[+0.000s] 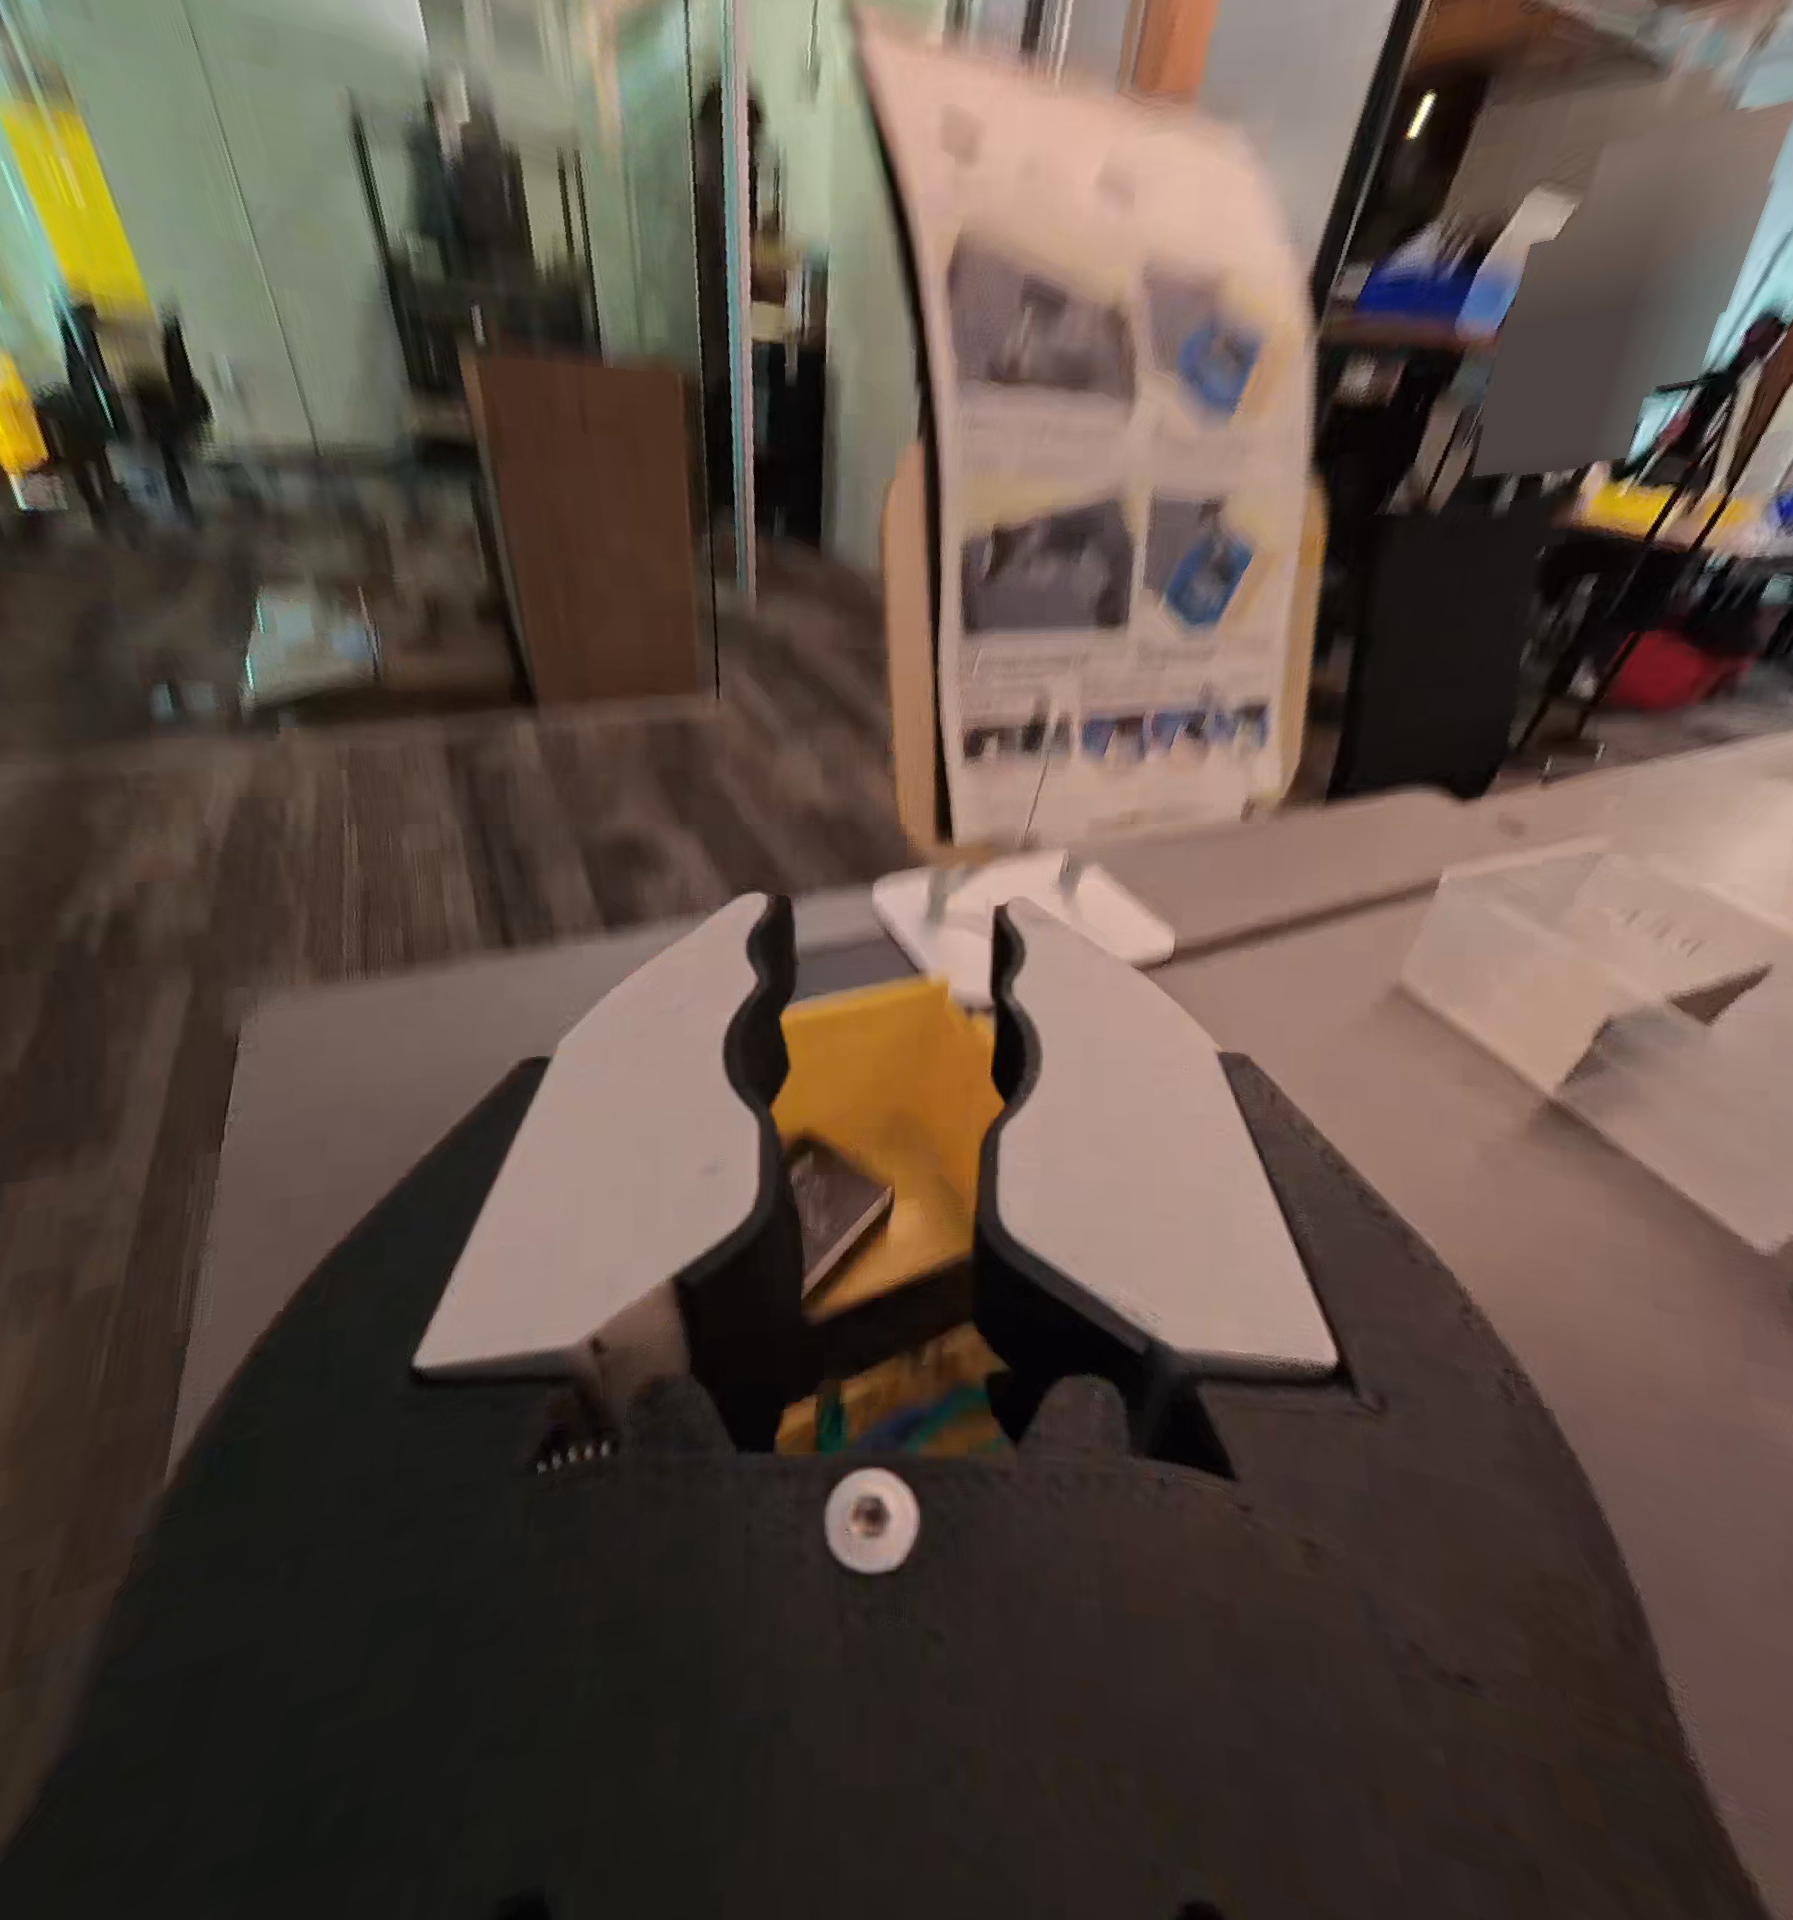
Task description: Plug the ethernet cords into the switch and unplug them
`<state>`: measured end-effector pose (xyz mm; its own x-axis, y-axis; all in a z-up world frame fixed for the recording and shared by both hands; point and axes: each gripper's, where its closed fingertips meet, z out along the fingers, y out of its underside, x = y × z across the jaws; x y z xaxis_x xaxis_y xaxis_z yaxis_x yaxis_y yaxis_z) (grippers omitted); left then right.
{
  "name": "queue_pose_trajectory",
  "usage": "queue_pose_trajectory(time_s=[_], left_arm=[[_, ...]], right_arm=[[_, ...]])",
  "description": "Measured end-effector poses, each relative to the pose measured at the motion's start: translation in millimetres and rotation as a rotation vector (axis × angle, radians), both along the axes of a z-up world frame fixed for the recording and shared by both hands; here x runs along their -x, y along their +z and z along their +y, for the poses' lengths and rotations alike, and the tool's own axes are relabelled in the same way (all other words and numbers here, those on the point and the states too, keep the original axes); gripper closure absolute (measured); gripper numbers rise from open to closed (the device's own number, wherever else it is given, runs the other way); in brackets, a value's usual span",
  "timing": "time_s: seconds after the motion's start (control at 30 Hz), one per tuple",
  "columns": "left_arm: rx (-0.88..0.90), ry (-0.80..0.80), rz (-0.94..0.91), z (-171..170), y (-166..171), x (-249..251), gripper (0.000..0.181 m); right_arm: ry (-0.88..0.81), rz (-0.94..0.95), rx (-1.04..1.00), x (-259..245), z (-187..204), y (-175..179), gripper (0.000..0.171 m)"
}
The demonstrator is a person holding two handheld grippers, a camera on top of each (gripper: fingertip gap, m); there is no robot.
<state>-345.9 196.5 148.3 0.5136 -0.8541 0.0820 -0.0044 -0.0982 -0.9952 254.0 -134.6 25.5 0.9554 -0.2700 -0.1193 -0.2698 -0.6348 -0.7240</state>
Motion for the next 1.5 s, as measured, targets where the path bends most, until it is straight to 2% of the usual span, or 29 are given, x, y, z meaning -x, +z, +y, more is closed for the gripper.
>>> queue_pose_trajectory(time_s=[0.07, 0.13, 0.27, 0.33, 0.47, 0.57, 0.67, 0.73, 0.83, 0.87, 0.93, 1.13, 1.27, 1.37, 1.5], left_arm=[[-0.118, -0.012, -0.105, -13, 16, -13, 0.131], [-0.196, 0.022, -0.104, -15, 20, -23, 0.122], [-0.200, 0.020, 0.105, -6, -13, -49, 0.109], [-0.192, 0.001, 0.195, -1, -33, -61, 0.108], [-0.140, -0.036, 0.445, 8, -85, -78, 0.109], [-0.124, -0.051, 0.595, 13, -117, -86, 0.109], [-0.171, -0.144, 0.729, 25, -144, -105, 0.111], [-0.171, -0.218, 0.891, 42, -167, -112, 0.111], [-0.036, -0.338, 1.167, 61, -205, -103, 0.118], [0.012, -0.366, 1.229, 66, -215, -99, 0.115], [0.080, -0.423, 1.289, 73, -230, -93, 0.116], [0.217, -0.540, 1.321, 76, -266, -88, 0.108], [0.219, -0.507, 1.479, 85, -289, -72, 0.100], [0.152, -0.485, 1.593, 92, -296, -64, 0.106], [0.146, -0.466, 1.645, 92, -297, -62, 0.108]], right_arm=[[0.108, -0.056, -0.302, 36, 26, 55, 0.137], [0.232, -0.171, -0.542, 77, 38, 100, 0.129], [0.296, -0.512, -0.924, 140, 38, 160, 0.126], [0.298, -0.664, -1.099, 165, 35, 185, 0.129], [0.384, -0.698, -1.058, 190, 49, 183, 0.130], [0.424, -0.718, -1.129, 196, 46, 168, 0.137], [0.479, -0.683, -1.061, 188, 57, 154, 0.133], [0.471, -0.666, -1.056, 180, 57, 154, 0.132], [0.462, -0.649, -1.078, 171, 54, 155, 0.132], [0.452, -0.646, -1.072, 167, 54, 154, 0.133], [0.438, -0.646, -1.052, 160, 55, 152, 0.132], [0.438, -0.702, -0.981, 157, 59, 145, 0.132], [0.451, -0.733, -0.966, 160, 61, 144, 0.132], [0.470, -0.694, -0.994, 166, 61, 147, 0.132], [0.480, -0.703, -0.992, 168, 61, 147, 0.132]])
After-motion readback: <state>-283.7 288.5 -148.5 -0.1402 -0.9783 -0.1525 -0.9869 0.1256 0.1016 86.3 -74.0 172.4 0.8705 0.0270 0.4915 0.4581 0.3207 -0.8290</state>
